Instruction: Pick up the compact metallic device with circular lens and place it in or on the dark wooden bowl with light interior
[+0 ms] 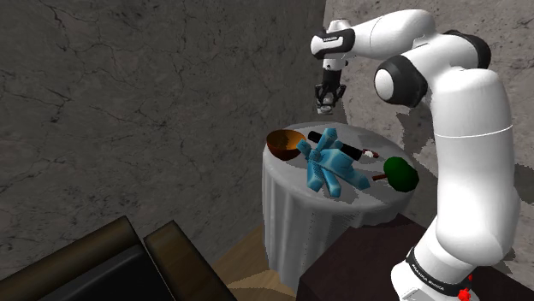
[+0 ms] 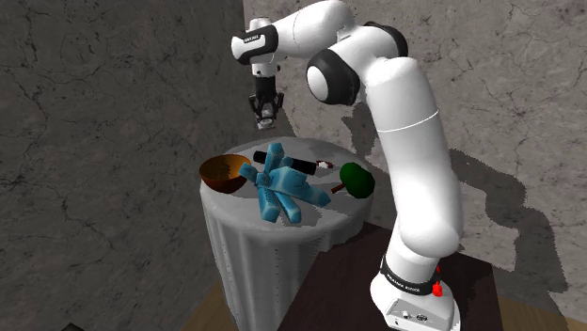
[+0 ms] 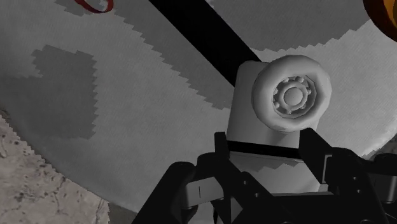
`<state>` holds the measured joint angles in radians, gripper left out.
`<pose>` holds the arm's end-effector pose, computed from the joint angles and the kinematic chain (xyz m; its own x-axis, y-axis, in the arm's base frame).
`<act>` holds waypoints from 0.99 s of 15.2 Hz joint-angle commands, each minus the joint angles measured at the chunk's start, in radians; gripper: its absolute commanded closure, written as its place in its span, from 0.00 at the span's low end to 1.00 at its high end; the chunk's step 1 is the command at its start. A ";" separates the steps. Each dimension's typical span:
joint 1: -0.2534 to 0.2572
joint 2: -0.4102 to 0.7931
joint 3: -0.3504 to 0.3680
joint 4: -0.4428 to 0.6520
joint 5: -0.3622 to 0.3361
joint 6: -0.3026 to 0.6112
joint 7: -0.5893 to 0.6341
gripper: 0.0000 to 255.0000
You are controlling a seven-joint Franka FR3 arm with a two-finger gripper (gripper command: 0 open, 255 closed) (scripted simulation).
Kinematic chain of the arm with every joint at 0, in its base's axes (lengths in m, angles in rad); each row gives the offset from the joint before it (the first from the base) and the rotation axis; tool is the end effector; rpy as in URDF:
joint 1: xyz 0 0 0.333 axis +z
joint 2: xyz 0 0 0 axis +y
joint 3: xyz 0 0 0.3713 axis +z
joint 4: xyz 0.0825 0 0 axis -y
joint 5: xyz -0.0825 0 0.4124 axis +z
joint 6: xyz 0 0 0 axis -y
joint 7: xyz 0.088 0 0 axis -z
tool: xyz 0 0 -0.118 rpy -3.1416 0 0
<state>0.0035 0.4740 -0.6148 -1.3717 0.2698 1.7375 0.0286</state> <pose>0.6562 -0.3182 0.5124 0.8028 -0.5958 -0.0239 -0.5959 -0.8030 0.0023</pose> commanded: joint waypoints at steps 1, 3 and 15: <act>0.055 -0.045 0.000 -0.057 -0.023 0.019 0.046 1.00; 0.104 -0.085 0.004 -0.108 -0.044 0.036 0.091 1.00; 0.339 -0.242 0.068 -0.280 -0.137 0.089 0.381 1.00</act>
<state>0.3266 0.2357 -0.5548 -1.6511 0.1354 1.8272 0.3843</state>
